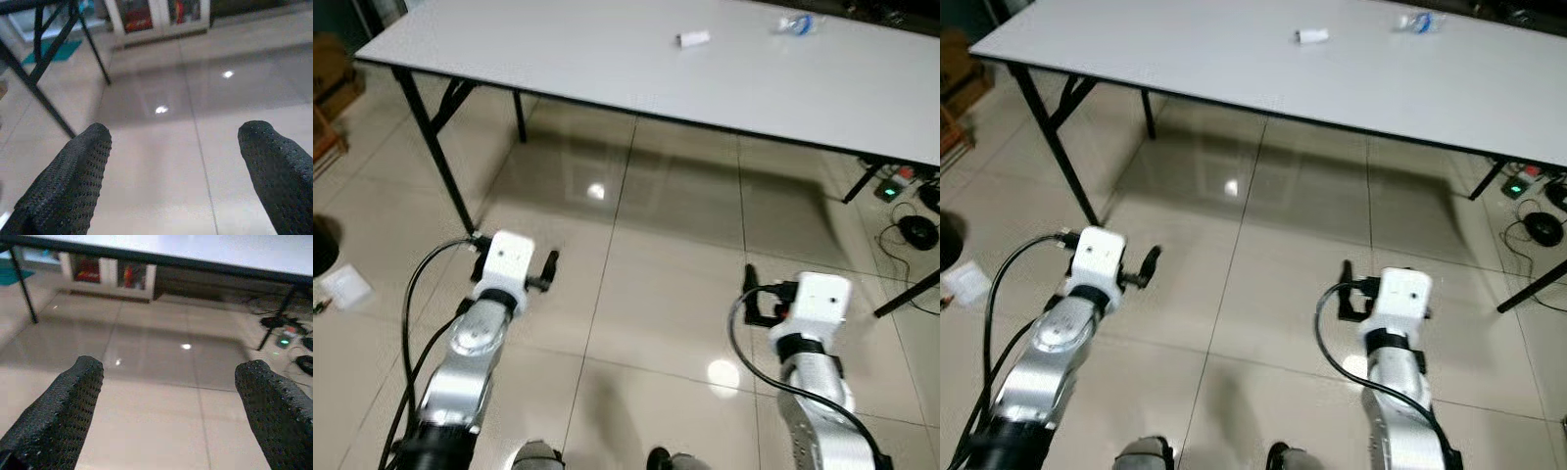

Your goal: Picking trash to rubbish bin

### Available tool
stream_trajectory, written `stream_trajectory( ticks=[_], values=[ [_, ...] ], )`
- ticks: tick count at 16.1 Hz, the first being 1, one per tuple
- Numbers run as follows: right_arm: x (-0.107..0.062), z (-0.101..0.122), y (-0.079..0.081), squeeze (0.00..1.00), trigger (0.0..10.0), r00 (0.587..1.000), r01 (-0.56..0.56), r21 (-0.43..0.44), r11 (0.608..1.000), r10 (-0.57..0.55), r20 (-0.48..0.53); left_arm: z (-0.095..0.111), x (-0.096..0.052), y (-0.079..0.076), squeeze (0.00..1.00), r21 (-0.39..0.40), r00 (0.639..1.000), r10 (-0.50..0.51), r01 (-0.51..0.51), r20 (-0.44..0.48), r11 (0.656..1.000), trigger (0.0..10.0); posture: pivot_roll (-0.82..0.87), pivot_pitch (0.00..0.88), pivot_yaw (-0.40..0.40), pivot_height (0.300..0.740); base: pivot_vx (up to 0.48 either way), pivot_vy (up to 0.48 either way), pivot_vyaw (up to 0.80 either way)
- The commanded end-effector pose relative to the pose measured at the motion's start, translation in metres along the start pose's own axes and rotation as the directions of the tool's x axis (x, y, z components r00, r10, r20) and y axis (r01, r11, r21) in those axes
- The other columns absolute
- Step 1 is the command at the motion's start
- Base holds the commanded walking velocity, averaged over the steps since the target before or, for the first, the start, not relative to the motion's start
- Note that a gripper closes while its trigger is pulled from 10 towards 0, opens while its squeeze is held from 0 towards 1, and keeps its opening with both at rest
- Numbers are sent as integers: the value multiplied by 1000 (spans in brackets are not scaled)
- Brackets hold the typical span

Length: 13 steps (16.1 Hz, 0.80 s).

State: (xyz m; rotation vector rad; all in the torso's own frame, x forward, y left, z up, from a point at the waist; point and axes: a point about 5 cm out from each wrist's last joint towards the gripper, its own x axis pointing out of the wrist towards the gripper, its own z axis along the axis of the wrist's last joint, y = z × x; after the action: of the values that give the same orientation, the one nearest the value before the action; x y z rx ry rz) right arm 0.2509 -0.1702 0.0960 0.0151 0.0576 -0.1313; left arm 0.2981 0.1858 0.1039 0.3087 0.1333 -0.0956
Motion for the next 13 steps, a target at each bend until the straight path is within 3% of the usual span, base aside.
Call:
stream_trajectory(
  ticks=[1,5,8,13],
  values=[
    [3,-2,-4,0,10000,1000,6,-2,1000,-6,-2,0,-3,1,0,8,1000,25,-25,-10,1000,10000,382,217,-104,740,0,0,0],
    [10,5,-14,0,10000,999,30,-18,999,-29,29,-1,-2,-21,0,-61,998,-61,59,-35,996,10000,355,157,-98,740,0,0,0],
    [2,4,-29,0,10000,996,89,-36,995,-88,32,-2,7,-47,0,-45,985,-163,160,-57,986,10000,286,141,-94,740,0,0,0],
    [-14,1,-51,0,10000,988,152,-60,986,-151,23,2,3,-81,0,-45,954,-291,289,-65,956,10000,194,155,-68,740,0,0,0]
  ],
)
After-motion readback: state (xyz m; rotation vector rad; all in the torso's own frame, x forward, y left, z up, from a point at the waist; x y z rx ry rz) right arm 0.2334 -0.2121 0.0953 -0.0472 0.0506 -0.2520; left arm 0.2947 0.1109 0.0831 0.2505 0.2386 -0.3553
